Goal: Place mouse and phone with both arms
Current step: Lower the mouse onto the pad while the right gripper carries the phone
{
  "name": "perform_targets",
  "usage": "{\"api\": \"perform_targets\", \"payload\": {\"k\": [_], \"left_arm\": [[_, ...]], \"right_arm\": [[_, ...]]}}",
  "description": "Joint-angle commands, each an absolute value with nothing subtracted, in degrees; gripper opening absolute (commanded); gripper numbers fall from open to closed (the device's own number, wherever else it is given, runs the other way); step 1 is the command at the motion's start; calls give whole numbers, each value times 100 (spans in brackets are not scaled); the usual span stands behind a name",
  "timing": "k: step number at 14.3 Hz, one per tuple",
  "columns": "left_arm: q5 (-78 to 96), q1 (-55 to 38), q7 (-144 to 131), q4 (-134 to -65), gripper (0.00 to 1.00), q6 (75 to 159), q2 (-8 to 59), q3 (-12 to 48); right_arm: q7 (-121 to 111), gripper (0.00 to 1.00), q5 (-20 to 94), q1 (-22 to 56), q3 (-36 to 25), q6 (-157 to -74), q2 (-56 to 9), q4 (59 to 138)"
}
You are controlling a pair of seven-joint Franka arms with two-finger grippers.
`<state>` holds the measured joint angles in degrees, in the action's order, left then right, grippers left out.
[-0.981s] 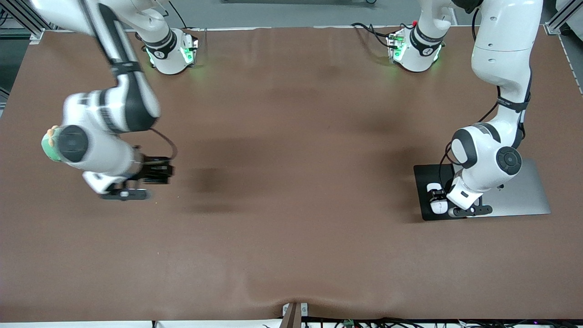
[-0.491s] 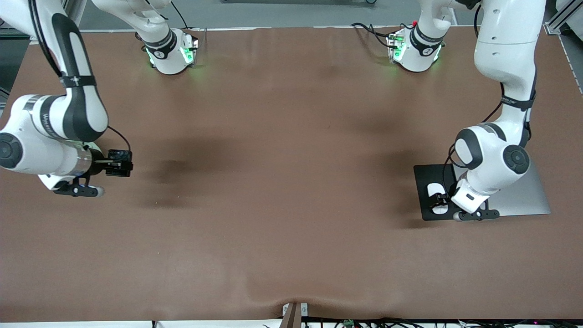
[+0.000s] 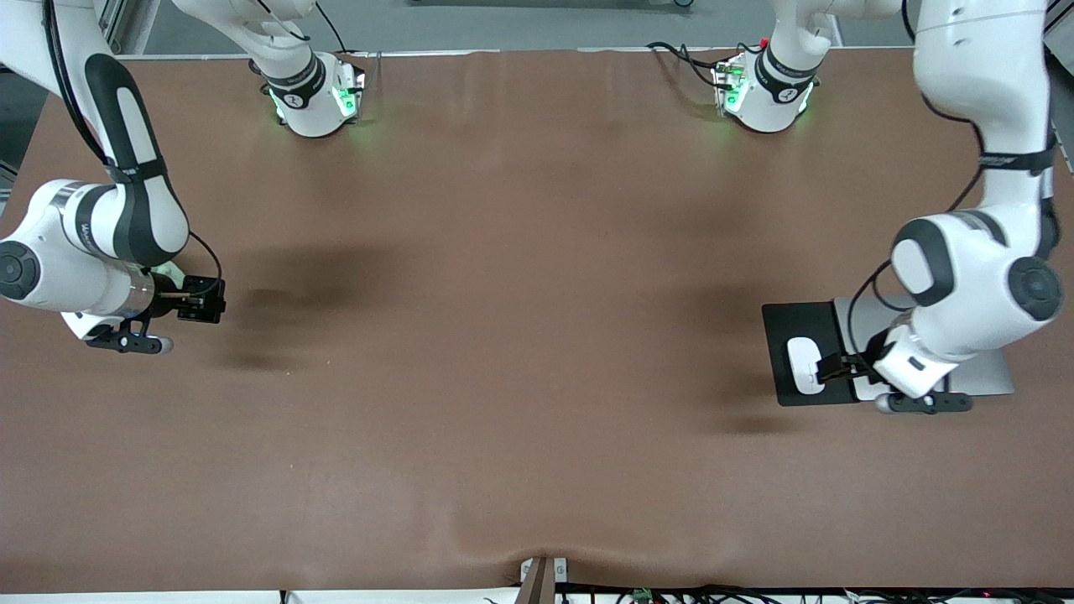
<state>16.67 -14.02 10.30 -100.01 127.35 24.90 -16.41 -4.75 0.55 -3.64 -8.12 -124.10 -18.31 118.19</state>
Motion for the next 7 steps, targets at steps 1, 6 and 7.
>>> {"api": "perform_targets", "payload": {"k": [1,6,7], "left_arm": [[1337,-1345,1046,-9766,100,12000,2111,-1644],[775,-1231,1028,-8993,100,10356,1407,-1530],[756,-1083,1028,-8869,100,10153,1276,-1390]], "right_arm": [[-544,0,-53,-501,-694,-12847,-1881,12145],[-1149,0,-62,-746,-686,-13735,-1890,12804],[-1273,0,-62,-834,-686,-13885,-1890,12875]]}}
